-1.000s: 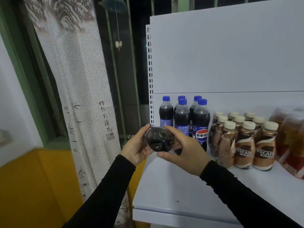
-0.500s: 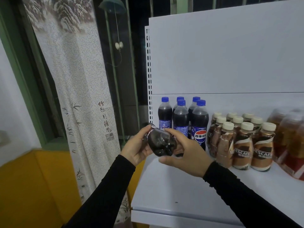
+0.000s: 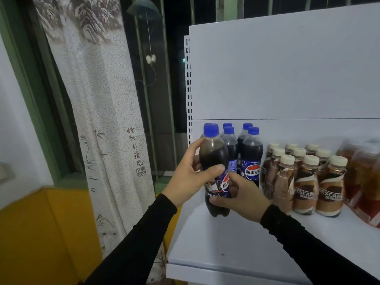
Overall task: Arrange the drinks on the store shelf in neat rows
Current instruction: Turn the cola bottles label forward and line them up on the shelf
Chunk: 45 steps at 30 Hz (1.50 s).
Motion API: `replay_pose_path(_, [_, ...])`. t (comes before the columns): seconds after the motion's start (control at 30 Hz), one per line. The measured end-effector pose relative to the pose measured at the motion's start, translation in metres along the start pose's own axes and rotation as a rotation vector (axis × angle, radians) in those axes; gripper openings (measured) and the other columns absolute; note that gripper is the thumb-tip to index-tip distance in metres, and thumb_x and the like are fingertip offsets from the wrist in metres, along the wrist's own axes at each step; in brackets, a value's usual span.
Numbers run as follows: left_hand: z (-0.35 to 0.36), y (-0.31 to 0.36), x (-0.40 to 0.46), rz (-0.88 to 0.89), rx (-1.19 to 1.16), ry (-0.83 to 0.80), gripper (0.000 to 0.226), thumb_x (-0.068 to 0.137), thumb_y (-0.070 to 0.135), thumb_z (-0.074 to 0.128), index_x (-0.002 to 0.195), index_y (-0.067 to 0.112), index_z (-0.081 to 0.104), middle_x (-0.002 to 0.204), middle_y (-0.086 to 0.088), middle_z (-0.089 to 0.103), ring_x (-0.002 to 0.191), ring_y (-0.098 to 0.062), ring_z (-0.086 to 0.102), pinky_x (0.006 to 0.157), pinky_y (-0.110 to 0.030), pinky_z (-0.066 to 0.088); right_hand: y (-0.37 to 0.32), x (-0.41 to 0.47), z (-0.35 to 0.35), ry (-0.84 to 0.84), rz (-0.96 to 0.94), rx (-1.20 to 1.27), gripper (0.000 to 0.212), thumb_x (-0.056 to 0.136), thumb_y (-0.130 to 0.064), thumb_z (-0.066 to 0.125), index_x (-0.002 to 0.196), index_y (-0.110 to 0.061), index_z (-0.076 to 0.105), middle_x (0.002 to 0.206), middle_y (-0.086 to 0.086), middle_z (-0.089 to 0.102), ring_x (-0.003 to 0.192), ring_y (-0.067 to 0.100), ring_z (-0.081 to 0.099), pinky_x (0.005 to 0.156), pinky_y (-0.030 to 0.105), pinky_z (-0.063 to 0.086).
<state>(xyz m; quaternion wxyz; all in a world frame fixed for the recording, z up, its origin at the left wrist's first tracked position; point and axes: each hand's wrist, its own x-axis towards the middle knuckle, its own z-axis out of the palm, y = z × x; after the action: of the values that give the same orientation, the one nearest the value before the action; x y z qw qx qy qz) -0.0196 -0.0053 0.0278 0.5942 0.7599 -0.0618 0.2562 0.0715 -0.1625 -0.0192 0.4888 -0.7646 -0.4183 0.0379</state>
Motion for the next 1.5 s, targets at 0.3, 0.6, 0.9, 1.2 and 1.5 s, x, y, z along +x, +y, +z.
replay_pose_path(0.3, [0.003,0.003,-0.018,0.151,0.274,-0.077,0.072,0.068,0.006,0.090,0.118,0.043,0.054,0.118,0.024,0.066,0.117,-0.005,0.061,0.105,-0.027,0.048,0.028,-0.001,0.005,0.150,-0.063,-0.078,0.060,0.074,-0.026,0.083,0.127,-0.030,0.054,0.117,-0.021,0.064,0.110,-0.002,0.059,0.088,0.011,0.045])
replay_pose_path(0.6, [0.002,0.001,-0.016,0.145,0.270,-0.085,0.071,0.069,0.006,0.090,0.120,0.041,0.053,0.118,0.026,0.066,0.116,-0.001,0.061,0.101,-0.020,0.048,0.031,-0.001,0.007,0.162,-0.072,-0.064,0.061,0.073,-0.026,0.084,0.127,-0.030,0.055,0.117,-0.021,0.065,0.110,-0.001,0.060,0.088,0.013,0.047])
replay_pose_path(0.9, [-0.006,-0.008,0.008,0.029,0.134,0.060,0.069,0.069,0.035,0.087,0.130,0.029,0.054,0.116,0.000,0.072,0.111,-0.020,0.068,0.096,-0.051,0.055,0.026,-0.011,0.006,0.099,0.031,-0.137,0.061,0.079,-0.040,0.077,0.132,-0.039,0.047,0.115,-0.031,0.056,0.099,-0.016,0.054,0.080,0.002,0.040])
replay_pose_path(1.2, [-0.013,-0.019,0.038,-0.038,0.237,0.163,0.046,0.081,0.023,0.083,0.117,0.033,0.056,0.104,0.014,0.066,0.092,-0.001,0.064,0.079,-0.024,0.056,0.054,-0.041,-0.005,-0.125,0.223,-0.622,0.079,0.090,-0.069,0.043,0.154,-0.028,0.022,0.160,-0.002,0.026,0.143,0.014,0.029,0.112,0.021,0.022])
replay_pose_path(1.5, [0.000,-0.043,0.072,-0.096,0.150,0.261,0.048,0.083,0.023,0.080,0.123,0.028,0.054,0.109,0.008,0.066,0.095,-0.005,0.065,0.085,-0.032,0.057,0.060,-0.051,-0.005,-0.262,0.352,-0.754,0.146,0.033,-0.098,-0.019,0.157,-0.030,0.015,0.165,0.003,0.006,0.151,0.019,0.005,0.121,0.035,0.002])
